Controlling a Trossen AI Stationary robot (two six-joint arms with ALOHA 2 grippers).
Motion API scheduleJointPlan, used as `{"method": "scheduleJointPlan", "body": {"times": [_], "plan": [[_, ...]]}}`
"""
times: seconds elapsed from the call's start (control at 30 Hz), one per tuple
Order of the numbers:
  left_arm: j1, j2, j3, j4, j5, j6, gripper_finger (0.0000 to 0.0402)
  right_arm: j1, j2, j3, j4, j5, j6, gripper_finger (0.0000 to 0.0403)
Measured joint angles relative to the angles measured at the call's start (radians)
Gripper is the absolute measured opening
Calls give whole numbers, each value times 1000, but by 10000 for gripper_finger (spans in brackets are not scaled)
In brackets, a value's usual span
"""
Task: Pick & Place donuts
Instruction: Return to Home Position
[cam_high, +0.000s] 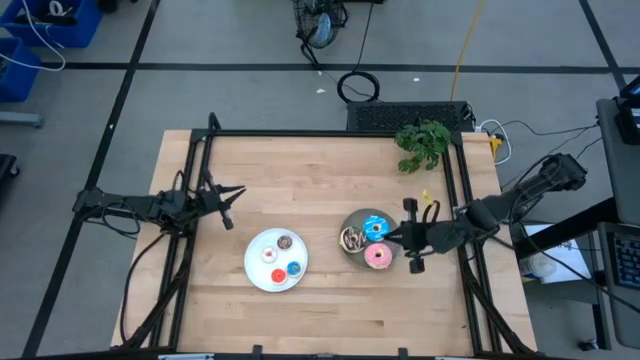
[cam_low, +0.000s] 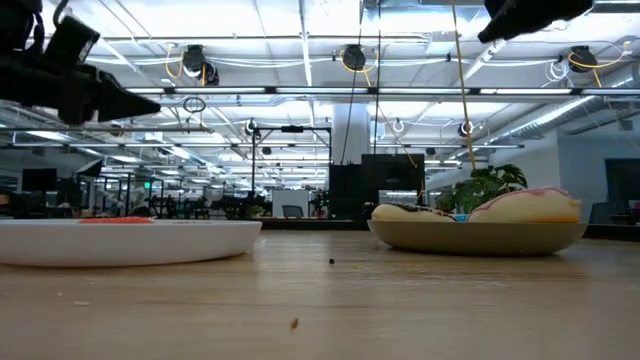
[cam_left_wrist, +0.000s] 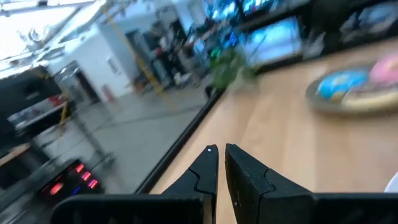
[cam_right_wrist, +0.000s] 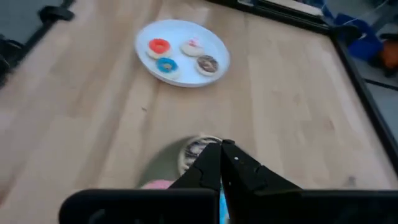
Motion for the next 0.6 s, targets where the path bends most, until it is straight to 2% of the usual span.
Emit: {"method": "scheduleJointPlan", "body": {"times": [0.17, 0.37, 0.5, 0.6], "plan": [[0, 0, 0, -20, -144, -39, 37, -69, -103, -123, 20, 3, -53, 0], [0, 0, 0, -17, -113, -37, 37, -122, -250, -349, 292, -5, -177, 0], [0, 0, 0, -18, -113, -25, 37, -160, -345, -415, 318, -10, -181, 0], [0, 0, 0, -22, -80, -57, 37, -183, -433, -470, 354, -103, -205, 0]]}}
